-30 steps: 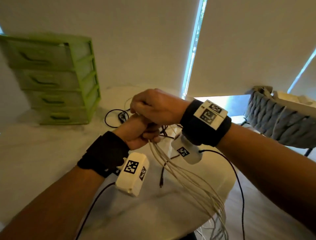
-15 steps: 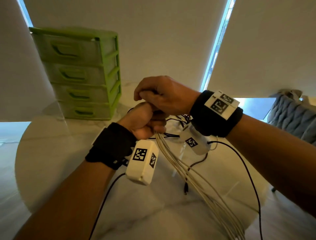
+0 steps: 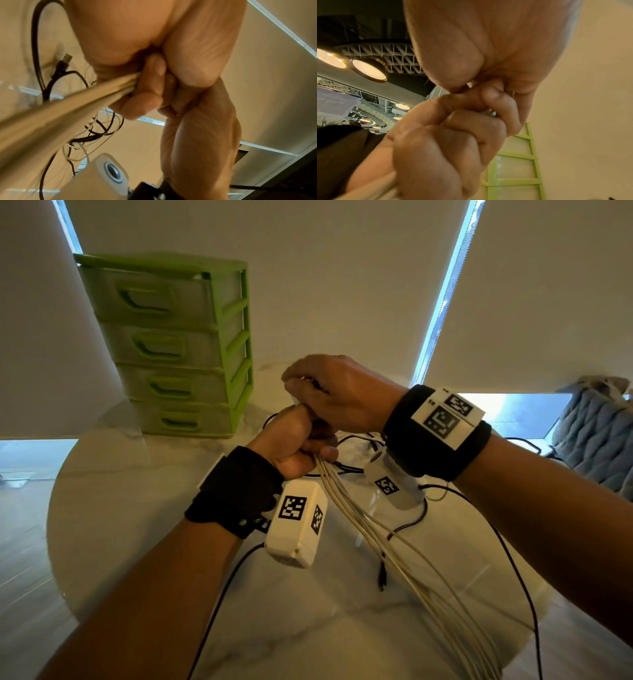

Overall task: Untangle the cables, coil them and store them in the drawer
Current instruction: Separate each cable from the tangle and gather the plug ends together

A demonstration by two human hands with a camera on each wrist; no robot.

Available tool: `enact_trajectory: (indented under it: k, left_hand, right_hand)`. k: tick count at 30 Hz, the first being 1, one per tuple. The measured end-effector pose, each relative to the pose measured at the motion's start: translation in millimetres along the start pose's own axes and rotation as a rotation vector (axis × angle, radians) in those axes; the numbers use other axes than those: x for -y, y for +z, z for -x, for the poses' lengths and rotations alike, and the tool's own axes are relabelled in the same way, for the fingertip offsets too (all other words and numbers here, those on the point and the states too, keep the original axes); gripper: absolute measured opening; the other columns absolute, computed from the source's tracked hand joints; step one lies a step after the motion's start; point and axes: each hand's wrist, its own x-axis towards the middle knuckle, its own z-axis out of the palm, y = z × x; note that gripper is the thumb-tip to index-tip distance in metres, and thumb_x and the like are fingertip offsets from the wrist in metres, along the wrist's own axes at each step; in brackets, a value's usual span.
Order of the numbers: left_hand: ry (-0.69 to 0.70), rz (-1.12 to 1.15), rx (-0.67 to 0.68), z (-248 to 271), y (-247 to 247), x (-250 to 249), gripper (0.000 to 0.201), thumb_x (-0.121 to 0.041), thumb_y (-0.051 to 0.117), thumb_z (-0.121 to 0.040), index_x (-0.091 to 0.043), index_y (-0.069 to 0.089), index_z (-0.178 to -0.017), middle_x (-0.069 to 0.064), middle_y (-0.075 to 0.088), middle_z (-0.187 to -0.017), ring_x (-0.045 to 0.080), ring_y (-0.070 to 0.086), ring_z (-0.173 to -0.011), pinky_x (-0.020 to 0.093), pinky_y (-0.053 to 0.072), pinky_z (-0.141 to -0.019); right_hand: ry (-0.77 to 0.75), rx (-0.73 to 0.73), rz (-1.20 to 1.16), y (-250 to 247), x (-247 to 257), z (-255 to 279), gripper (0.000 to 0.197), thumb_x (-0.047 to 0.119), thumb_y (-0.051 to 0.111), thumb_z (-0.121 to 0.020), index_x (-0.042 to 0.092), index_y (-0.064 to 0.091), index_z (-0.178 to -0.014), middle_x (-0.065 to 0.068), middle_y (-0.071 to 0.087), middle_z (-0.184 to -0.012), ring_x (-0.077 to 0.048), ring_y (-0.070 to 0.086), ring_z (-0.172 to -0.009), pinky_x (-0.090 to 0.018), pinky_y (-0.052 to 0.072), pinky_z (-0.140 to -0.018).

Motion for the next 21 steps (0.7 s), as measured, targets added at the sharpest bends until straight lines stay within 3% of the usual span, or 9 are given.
enact_trajectory:
  k: [2,4,8,11,13,15,17,21]
  left_hand:
    - [0.0,0.009,0.014,0.4,-0.2,-1.6,0.039,-0.024,0.033,-0.103,-0.017,0.041,-0.066,-0.006,0.024,-0.045,0.005,0.018,-0.036,0.017,0.029,-0.037]
    - [-0.003,0.016,0.028,0.9,0.0,-2.3,0.04,-0.022,0.032,-0.102,-0.017,0.04,-0.063,-0.006,0.023,-0.044,0.005,0.017,-0.036,0.017,0.029,-0.037]
    - [-0.001,0.014,0.023,-1.6,-2.6,0.9,0.036,-0.021,0.031,-0.103,-0.016,0.042,-0.069,-0.007,0.024,-0.044,0.005,0.016,-0.037,0.017,0.032,-0.038]
    - [0.017,0.001,0.023,-1.8,-3.4,2.5,0.035,-0.02,0.03,-0.103,-0.016,0.044,-0.072,-0.007,0.025,-0.046,0.006,0.014,-0.04,0.017,0.033,-0.038]
    - [0.026,0.005,0.057,-0.2,-3.2,1.6,0.036,-0.018,0.032,-0.103,-0.018,0.045,-0.07,-0.007,0.025,-0.046,0.004,0.015,-0.038,0.017,0.03,-0.037]
    - [0.011,0.022,0.119,1.0,-2.7,-0.1,0.036,-0.019,0.036,-0.102,-0.017,0.045,-0.068,-0.009,0.023,-0.044,0.002,0.017,-0.034,0.016,0.028,-0.036]
    - [-0.001,0.017,0.15,0.9,-2.7,-1.0,0.033,-0.022,0.037,-0.102,-0.016,0.048,-0.071,-0.01,0.021,-0.042,0.002,0.017,-0.032,0.015,0.027,-0.035]
    - [0.001,-0.027,0.11,-1.4,-4.9,2.9,0.036,-0.016,0.033,-0.102,-0.019,0.044,-0.069,-0.008,0.023,-0.046,0.003,0.017,-0.034,0.017,0.029,-0.036]
  right_hand:
    - [-0.004,-0.071,-0.054,-1.1,1.2,2.1,0.045,0.031,0.044,-0.101,0.014,0.04,-0.142,-0.007,0.05,-0.138,-0.016,0.052,-0.119,-0.023,0.044,-0.094]
    - [0.004,-0.117,-0.1,-1.7,2.4,4.0,0.052,0.032,0.047,-0.099,0.016,0.031,-0.146,-0.006,0.047,-0.141,-0.014,0.05,-0.121,-0.016,0.043,-0.089]
    - [0.055,0.001,-0.042,2.3,0.0,2.9,0.036,0.039,0.04,-0.1,0.017,0.056,-0.124,-0.004,0.066,-0.111,-0.018,0.063,-0.096,-0.039,0.052,-0.088]
    - [0.037,0.046,-0.051,2.1,-0.6,4.2,0.035,0.04,0.038,-0.101,0.018,0.059,-0.117,-0.001,0.066,-0.106,-0.017,0.062,-0.094,-0.04,0.051,-0.087]
    - [0.081,0.076,-0.169,-4.5,-1.2,5.5,0.037,0.041,0.039,-0.101,0.026,0.049,-0.133,0.004,0.062,-0.115,-0.009,0.061,-0.099,-0.027,0.053,-0.086]
    - [0.125,0.036,-0.372,-14.4,-3.7,8.3,0.046,0.038,0.041,-0.101,0.031,0.033,-0.145,0.009,0.055,-0.121,0.003,0.058,-0.098,-0.009,0.05,-0.076]
    - [0.131,0.004,-0.422,-20.6,-7.3,11.5,0.05,0.036,0.043,-0.1,0.029,0.029,-0.147,0.011,0.052,-0.125,0.009,0.056,-0.098,-0.005,0.048,-0.073]
    - [0.102,0.21,-0.098,-14.0,-15.0,17.6,0.045,0.048,0.041,-0.098,0.032,0.04,-0.14,0.006,0.056,-0.129,-0.009,0.054,-0.112,-0.027,0.045,-0.094]
